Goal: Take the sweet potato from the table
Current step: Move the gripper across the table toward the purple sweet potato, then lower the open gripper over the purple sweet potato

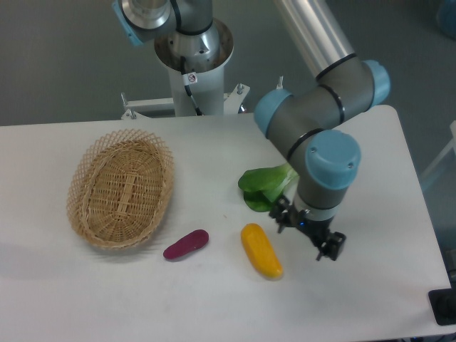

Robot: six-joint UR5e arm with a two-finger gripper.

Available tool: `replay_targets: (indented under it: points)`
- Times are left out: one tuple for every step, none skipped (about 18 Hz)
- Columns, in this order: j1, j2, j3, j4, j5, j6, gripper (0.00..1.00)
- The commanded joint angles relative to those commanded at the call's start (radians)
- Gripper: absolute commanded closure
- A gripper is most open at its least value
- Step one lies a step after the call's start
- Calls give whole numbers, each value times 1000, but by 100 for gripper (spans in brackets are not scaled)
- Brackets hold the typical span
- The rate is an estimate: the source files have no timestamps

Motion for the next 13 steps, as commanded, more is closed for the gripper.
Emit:
replay_targets:
  points:
    - [-9,8,-12,0,-3,0,0]
    - [-12,14,-29,2,-6,0,0]
    - [-28,17,-43,5,-6,-2,0]
    - [-43,18,-58,6,-6,-5,0]
    - [-54,21,-74,8,-6,-9,0]
    - [-61,25,-84,11,-5,-12,0]
    - [-69,26,-94,11,-6,-12,0]
    - [-80,26,-98,11,-5,-12,0]
    - [-91,26,-103,11,-6,-12,0]
    - [-100,25,-109,11,-6,-12,0]
    - [-110,25,-118,11,-5,-12,0]
    - [-121,25,-132,14,-5,-14,0]
    - [-124,23,-141,17,-5,-14,0]
